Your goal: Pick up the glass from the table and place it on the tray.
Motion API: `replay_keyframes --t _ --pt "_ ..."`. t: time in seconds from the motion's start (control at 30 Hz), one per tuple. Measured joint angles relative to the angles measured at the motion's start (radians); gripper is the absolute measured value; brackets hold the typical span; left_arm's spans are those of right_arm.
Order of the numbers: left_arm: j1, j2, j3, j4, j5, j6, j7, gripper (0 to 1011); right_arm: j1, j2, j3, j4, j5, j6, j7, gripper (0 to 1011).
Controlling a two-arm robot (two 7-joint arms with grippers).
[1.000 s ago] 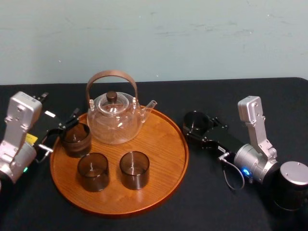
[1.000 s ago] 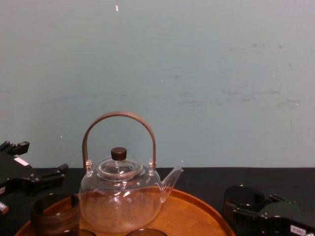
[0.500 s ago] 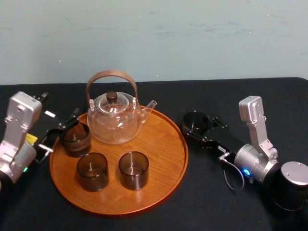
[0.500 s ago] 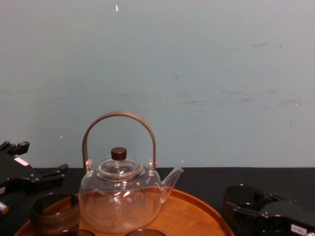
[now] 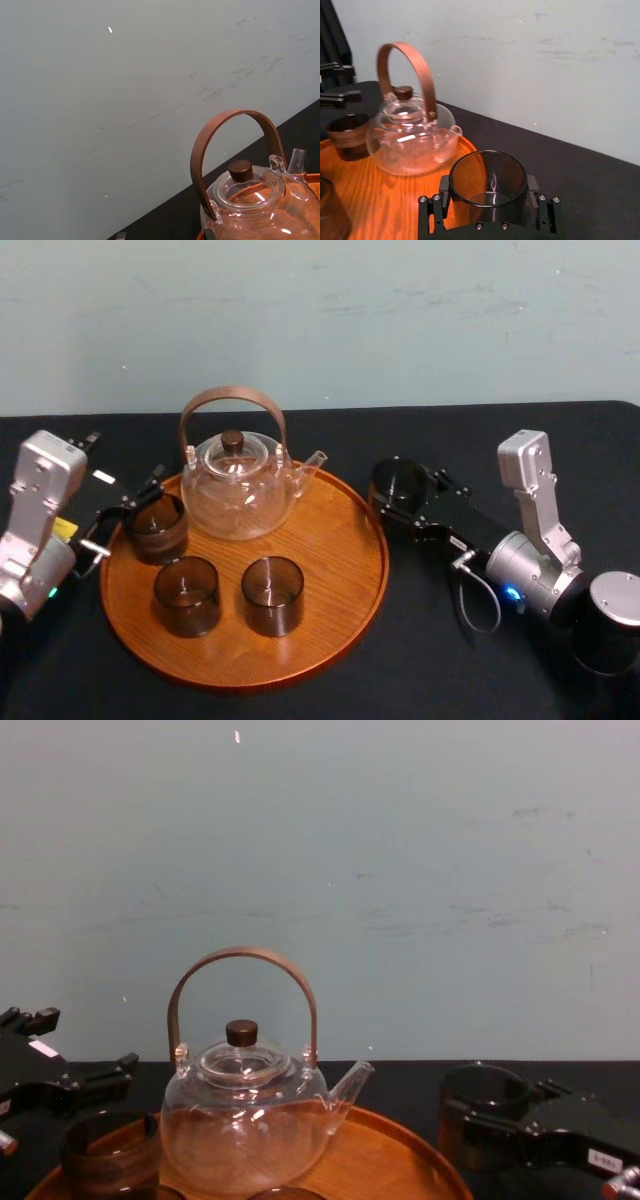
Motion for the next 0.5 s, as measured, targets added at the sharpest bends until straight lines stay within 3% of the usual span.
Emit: replay_keyframes --t 0.23,0.5 --pt "0.0 0.0 0.0 0.0 0.0 0.0 0.0 1002 -0.015 0.005 -0.015 -0.053 0.003 -0.003 0.009 904" --pt "0.0 0.0 0.0 0.0 0.0 0.0 0.0 1001 -0.014 0.005 -0.029 -0.067 0.008 -0.005 0.014 904"
